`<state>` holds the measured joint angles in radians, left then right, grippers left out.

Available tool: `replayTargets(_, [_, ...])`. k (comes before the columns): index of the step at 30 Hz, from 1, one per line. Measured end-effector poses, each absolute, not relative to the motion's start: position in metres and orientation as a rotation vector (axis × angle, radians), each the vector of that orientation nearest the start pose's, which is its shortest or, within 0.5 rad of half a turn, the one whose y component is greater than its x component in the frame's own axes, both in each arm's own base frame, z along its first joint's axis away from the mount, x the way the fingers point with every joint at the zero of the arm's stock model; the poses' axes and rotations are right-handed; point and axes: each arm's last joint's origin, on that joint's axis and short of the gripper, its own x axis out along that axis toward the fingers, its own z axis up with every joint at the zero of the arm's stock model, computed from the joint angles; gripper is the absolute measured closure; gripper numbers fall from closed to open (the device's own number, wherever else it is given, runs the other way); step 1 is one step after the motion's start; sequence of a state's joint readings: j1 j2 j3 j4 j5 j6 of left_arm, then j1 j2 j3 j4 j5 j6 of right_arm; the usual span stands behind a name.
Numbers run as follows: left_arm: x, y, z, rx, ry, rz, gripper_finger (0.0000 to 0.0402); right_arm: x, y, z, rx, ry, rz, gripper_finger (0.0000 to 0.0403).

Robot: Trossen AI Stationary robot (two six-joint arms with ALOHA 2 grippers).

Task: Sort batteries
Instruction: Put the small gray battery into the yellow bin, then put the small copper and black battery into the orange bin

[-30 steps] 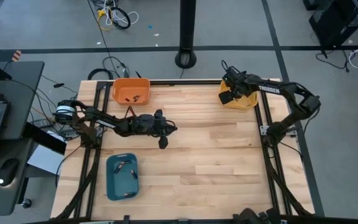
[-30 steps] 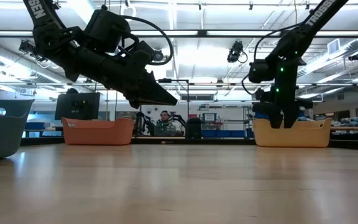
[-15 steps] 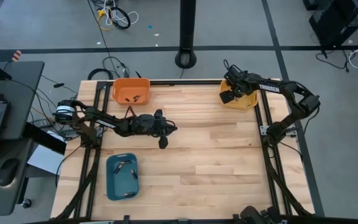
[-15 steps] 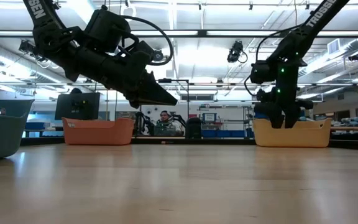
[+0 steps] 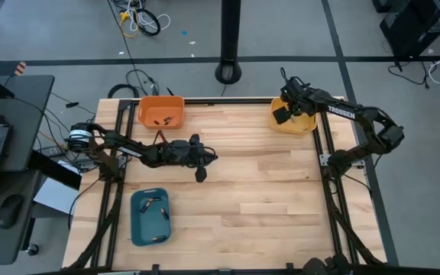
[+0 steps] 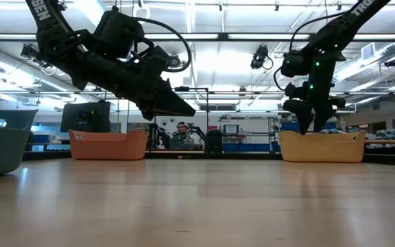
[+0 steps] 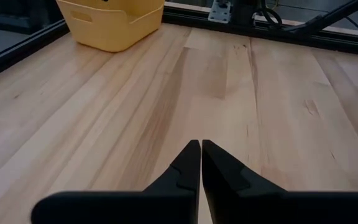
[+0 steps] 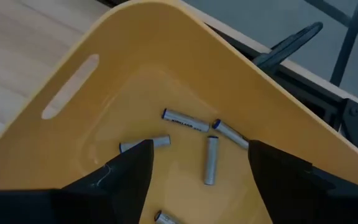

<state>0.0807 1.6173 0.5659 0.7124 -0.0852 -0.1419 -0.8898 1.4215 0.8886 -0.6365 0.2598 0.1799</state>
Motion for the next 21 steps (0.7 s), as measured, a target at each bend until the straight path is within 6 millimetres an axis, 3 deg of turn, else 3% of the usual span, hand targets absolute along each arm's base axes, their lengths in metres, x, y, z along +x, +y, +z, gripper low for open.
replayTargets(6, [0.296, 0.026, 0.152, -0.136, 0.327, 0.188, 0.0378, 0.159, -0.206, 0.205, 0.460, 1.106, -1.063, 0.0124])
replayTargets(10, [0.296, 0.027, 0.152, -0.134, 0.327, 0.194, 0.0378, 0.160, -0.201, 0.221, 0.383, 1.073, -1.028, 0.0154])
replayTargets(13, [0.296, 0.028, 0.152, -0.132, 0.325, 0.209, 0.0378, 0.164, -0.196, 0.247, 0.341, 0.945, -1.025, 0.0197])
replayTargets(16, [0.296, 0.030, 0.152, -0.130, 0.325, 0.219, 0.0378, 0.176, -0.188, 0.267, 0.314, 0.762, -0.907, 0.0254])
replayTargets(21, [0.294, 0.044, 0.152, -0.189, 0.321, 0.288, 0.0383, 0.207, -0.169, 0.272, 0.231, 0.673, -0.672, 0.0367])
